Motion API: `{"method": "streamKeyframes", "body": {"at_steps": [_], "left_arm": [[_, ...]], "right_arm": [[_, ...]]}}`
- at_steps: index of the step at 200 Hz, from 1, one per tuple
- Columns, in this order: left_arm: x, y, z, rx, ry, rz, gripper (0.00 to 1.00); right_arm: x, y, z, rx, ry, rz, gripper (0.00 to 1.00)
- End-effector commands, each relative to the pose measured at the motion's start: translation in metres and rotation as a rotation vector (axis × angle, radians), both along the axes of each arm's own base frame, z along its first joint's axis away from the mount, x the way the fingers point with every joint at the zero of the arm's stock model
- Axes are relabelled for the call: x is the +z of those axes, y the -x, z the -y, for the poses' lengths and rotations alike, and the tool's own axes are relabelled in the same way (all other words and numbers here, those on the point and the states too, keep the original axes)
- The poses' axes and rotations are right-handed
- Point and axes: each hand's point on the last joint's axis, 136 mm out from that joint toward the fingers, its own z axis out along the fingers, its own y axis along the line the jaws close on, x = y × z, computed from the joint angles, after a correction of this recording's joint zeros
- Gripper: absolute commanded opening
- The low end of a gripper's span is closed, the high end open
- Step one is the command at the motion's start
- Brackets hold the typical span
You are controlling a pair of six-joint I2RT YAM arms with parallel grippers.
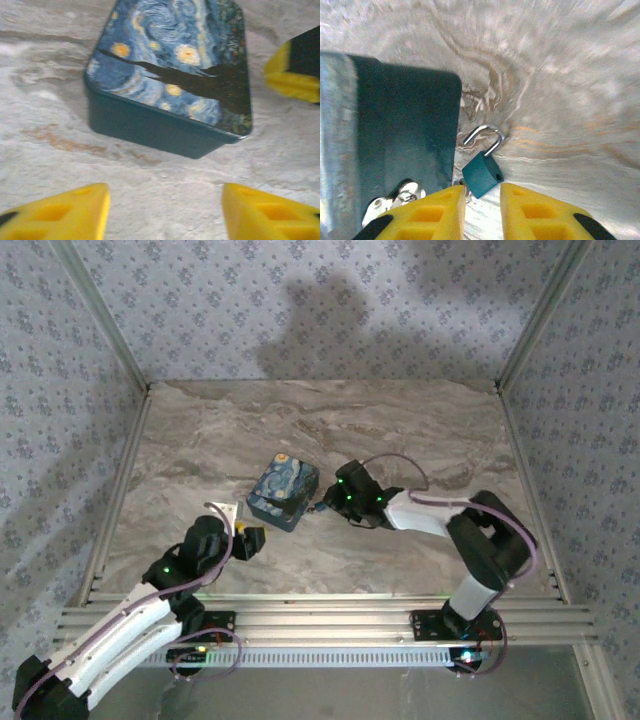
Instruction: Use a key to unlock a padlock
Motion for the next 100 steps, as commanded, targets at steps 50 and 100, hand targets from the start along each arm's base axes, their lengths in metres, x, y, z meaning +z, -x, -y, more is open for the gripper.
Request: {"method": "streamKeyframes", "body": {"at_steps": [50, 100], "left_arm": [[0.085, -0.066, -0.043, 0.262, -0.132, 0.088, 0.98], [0.086, -0.129, -0.113, 0.406, -0.239, 0.042, 0.98]], "right_arm": [[0.097, 0.022, 0.151, -0.092, 0.328, 0.212, 0.74], [0.131, 0.02, 0.244, -0.135, 0.683, 0.481, 1.0]]}}
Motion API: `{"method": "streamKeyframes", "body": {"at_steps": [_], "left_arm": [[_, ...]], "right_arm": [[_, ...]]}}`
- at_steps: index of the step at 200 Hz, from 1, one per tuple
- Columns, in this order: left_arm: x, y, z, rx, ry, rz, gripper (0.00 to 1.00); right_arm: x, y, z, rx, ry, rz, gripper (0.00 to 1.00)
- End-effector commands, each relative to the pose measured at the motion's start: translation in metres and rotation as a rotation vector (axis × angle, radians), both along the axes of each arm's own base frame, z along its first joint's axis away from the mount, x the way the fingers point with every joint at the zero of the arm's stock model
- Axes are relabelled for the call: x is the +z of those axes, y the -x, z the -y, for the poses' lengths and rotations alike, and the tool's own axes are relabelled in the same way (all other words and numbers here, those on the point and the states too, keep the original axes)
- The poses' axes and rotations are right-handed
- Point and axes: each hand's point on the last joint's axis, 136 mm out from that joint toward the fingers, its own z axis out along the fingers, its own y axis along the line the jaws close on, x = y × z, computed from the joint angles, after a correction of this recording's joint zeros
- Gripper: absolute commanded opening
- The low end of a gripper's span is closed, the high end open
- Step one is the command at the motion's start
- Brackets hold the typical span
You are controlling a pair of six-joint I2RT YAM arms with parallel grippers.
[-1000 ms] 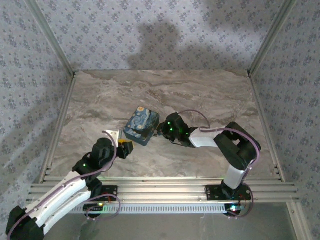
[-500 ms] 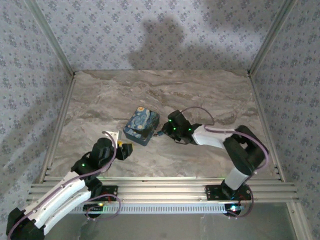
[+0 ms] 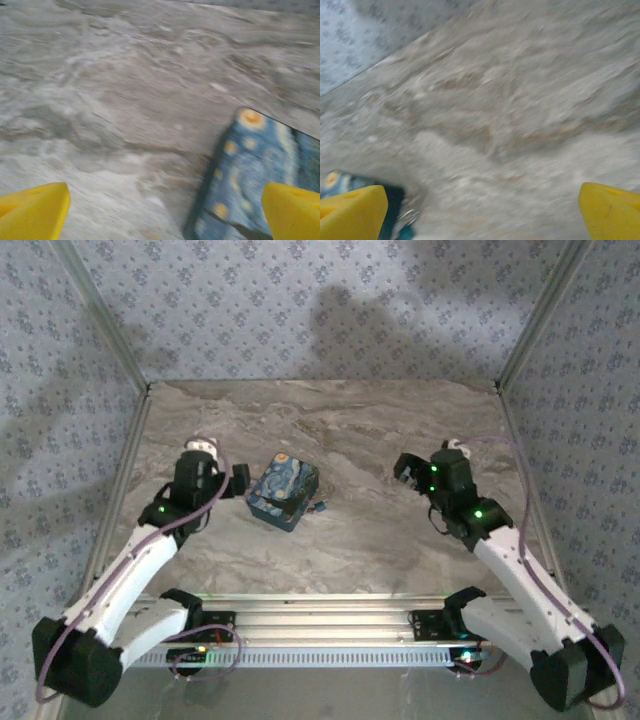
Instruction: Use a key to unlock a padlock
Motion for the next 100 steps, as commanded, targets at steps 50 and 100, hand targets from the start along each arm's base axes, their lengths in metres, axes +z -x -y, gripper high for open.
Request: {"method": "streamKeyframes", "body": {"at_steps": [50, 100], "left_arm": [[-0.049, -0.037, -0.082, 0.143, -0.086, 0.113, 0.98], [-0.066, -0.05, -0.077, 0.092, -0.113, 0.254, 0.98]], "right_arm": [[-0.048, -0.014, 0.082, -0.007, 0.479, 0.103, 1.0], [-0.065, -0.039, 0.092, 0.001, 0.448, 0.302, 1.0]]}}
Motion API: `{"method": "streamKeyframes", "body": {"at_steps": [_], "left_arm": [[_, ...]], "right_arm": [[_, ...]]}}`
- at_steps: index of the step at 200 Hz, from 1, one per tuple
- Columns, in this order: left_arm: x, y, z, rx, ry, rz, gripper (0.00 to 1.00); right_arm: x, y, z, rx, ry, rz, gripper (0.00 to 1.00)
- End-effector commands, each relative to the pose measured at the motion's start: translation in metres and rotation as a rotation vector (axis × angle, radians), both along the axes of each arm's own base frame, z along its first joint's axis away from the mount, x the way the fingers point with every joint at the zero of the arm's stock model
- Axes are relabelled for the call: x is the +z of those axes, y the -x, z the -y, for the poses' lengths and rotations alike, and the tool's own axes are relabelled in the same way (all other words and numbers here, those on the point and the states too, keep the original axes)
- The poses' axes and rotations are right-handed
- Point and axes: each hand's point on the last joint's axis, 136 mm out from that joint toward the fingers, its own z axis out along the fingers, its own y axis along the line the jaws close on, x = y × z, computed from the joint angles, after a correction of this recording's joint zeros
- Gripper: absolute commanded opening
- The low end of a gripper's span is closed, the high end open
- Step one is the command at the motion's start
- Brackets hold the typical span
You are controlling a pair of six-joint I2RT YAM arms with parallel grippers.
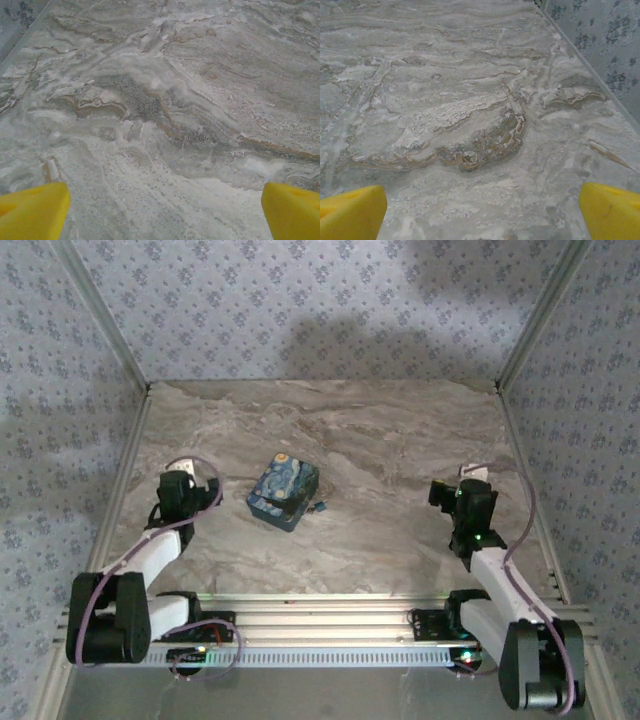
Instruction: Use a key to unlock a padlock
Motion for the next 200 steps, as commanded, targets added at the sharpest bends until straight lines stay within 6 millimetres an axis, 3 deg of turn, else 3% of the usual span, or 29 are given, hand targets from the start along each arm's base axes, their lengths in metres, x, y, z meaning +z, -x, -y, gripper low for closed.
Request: {"method": "streamKeyframes", "body": {"at_steps": [1, 37, 54, 81, 107, 200], "left_arm": [[0.04, -0.03, 0.004, -0.048, -0.027, 0.23, 0.98], [0.022, -0.041, 0.001, -0.056, -0.059, 0.276, 0.98], [0.002, -0.048, 0.002, -0.072, -0.045, 0.25, 0.98], [-0.003, -0.058, 0.011, -0.137, -0.025, 0.197, 0.98], [-0.005, -0.059, 0.007, -0.116, -0.023, 0.18, 0.98], [-0.004, -0.059, 0.007, -0.115, -0.024, 0.181, 0.98]], "right_arm": [[0.035, -0.026, -0.01, 0.103, 0.02, 0.226, 1.0], [0.009, -0.044, -0.008, 0.122, -0.004, 0.219, 1.0], [-0.003, -0.053, -0.007, 0.129, -0.008, 0.206, 1.0], [-0.028, -0.066, 0.006, 0.063, -0.018, 0.151, 1.0], [-0.029, -0.077, 0.003, 0.039, 0.046, 0.104, 1.0], [-0.029, -0.078, -0.001, 0.053, 0.052, 0.097, 1.0]]}}
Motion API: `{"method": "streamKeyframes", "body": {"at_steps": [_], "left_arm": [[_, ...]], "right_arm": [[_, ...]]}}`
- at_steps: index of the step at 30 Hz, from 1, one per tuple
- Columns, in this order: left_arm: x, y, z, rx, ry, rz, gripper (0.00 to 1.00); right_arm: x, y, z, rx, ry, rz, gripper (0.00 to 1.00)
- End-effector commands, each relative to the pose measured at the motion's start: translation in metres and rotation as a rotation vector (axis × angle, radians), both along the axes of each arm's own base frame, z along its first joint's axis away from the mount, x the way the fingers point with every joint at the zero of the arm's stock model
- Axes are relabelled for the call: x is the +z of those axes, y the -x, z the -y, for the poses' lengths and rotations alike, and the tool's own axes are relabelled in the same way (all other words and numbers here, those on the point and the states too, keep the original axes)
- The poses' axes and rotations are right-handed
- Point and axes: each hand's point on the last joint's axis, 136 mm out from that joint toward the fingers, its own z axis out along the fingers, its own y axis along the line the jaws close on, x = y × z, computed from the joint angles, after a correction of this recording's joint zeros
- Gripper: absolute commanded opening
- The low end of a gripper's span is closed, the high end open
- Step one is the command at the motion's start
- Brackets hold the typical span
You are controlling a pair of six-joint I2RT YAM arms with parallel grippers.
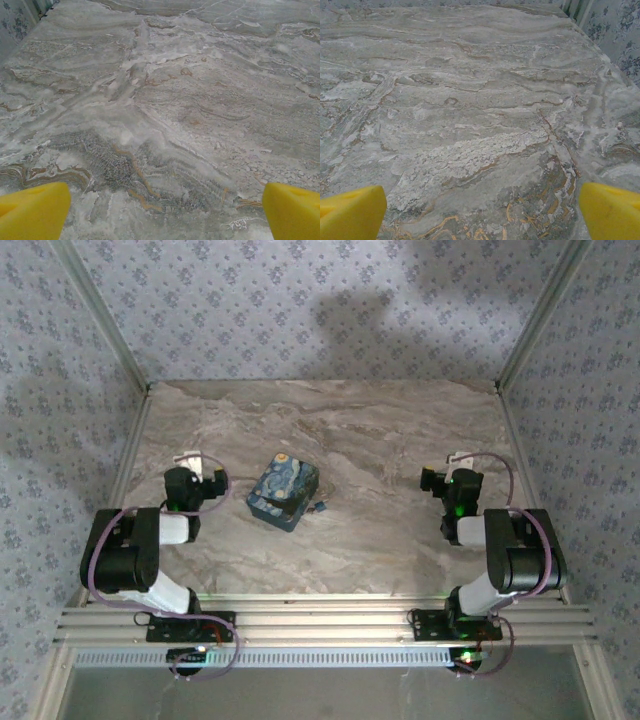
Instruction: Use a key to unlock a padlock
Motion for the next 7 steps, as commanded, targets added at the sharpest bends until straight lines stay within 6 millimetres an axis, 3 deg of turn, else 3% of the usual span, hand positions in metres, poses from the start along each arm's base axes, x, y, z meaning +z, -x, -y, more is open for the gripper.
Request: {"method": "streamKeyframes", "body": {"at_steps": [1, 7], "left_arm": [[0.0121, -0.0065, 0.0001, -0.013, -0.006, 0.037, 0.98], [0.0121, -0.0065, 0.0003, -0.013, -0.006, 0.037, 0.98]], "right_arm": [[0.0091, -0.0052, 0.0003, -0.005, 0.027, 0.025, 1.0], [0.0086, -0.0062, -0.0027, 0.021, 0.017, 0.02, 1.0]]}}
